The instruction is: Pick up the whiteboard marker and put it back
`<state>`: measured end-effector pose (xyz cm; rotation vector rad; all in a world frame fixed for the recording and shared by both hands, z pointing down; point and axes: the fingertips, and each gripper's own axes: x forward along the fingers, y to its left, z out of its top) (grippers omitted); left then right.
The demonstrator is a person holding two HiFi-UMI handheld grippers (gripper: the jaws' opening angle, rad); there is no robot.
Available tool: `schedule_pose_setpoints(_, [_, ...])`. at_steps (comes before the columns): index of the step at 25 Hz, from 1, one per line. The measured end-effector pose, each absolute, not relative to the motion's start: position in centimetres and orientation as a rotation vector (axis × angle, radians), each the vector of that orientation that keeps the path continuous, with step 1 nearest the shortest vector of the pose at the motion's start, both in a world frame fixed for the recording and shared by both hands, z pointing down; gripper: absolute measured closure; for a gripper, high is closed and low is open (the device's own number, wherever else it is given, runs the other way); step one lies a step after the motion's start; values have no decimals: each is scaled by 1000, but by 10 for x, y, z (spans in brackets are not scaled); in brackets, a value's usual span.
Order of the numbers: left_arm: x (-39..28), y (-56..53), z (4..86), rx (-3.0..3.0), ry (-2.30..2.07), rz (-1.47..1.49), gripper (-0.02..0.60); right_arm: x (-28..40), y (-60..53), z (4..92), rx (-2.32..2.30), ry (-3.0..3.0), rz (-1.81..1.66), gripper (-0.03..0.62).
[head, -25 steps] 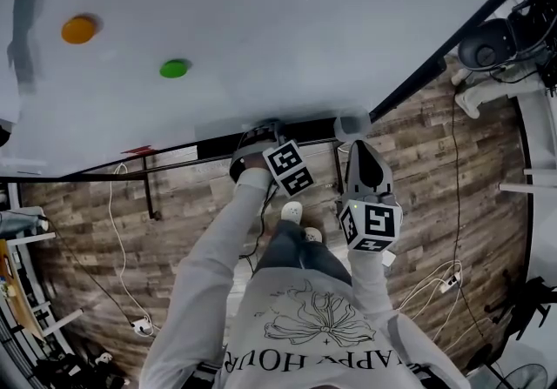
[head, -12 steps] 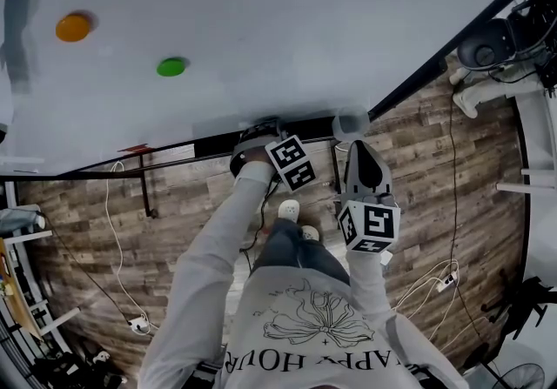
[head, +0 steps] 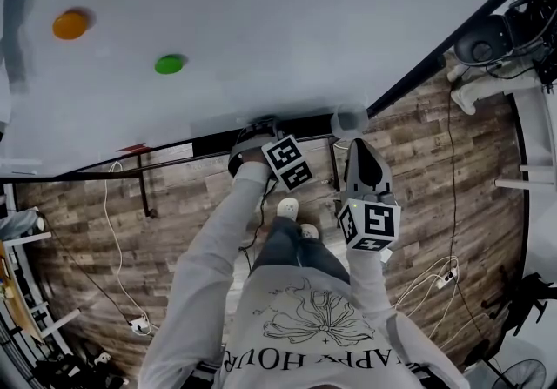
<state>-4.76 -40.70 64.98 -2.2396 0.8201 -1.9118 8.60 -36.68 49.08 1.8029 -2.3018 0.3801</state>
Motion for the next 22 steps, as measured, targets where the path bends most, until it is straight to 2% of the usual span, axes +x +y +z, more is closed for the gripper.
schedule_pose_setpoints(22, [-62, -403, 609, -2374, 1090, -1649, 525, 82, -356, 490, 1804, -2316, 386, 589])
